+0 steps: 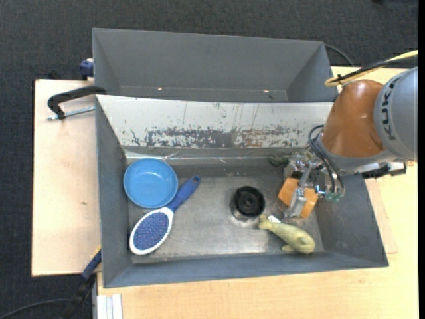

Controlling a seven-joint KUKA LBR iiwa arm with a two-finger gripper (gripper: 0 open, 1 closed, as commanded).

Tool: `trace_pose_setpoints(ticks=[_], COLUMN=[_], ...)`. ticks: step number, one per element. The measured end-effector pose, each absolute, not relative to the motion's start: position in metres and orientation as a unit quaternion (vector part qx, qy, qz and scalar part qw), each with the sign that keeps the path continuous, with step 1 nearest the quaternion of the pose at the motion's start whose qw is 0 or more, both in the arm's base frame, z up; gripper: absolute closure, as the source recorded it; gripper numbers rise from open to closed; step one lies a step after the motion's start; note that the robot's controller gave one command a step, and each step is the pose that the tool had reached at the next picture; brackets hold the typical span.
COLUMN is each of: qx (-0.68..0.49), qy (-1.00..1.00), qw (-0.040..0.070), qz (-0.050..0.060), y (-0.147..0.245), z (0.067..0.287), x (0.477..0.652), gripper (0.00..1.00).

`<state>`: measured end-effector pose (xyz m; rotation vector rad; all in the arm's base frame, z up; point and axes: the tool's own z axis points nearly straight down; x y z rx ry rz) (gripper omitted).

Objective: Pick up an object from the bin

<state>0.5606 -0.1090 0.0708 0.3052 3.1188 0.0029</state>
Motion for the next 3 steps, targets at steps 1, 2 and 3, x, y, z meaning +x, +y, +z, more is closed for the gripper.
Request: trace_pose_setpoints(ticks=[1, 2, 3], qx=[0.098, 0.088, 0.205], qy=[0.995, 0.996, 0.979], qw=[0.002, 0.007, 0.008], qz=[0.000, 0.000, 0.000], y=[-0.110, -0.115, -0.141], z=[0.071, 0.196, 0.326], x=[0.559, 0.549, 0.579], gripper=[1.00, 1.00, 1.00])
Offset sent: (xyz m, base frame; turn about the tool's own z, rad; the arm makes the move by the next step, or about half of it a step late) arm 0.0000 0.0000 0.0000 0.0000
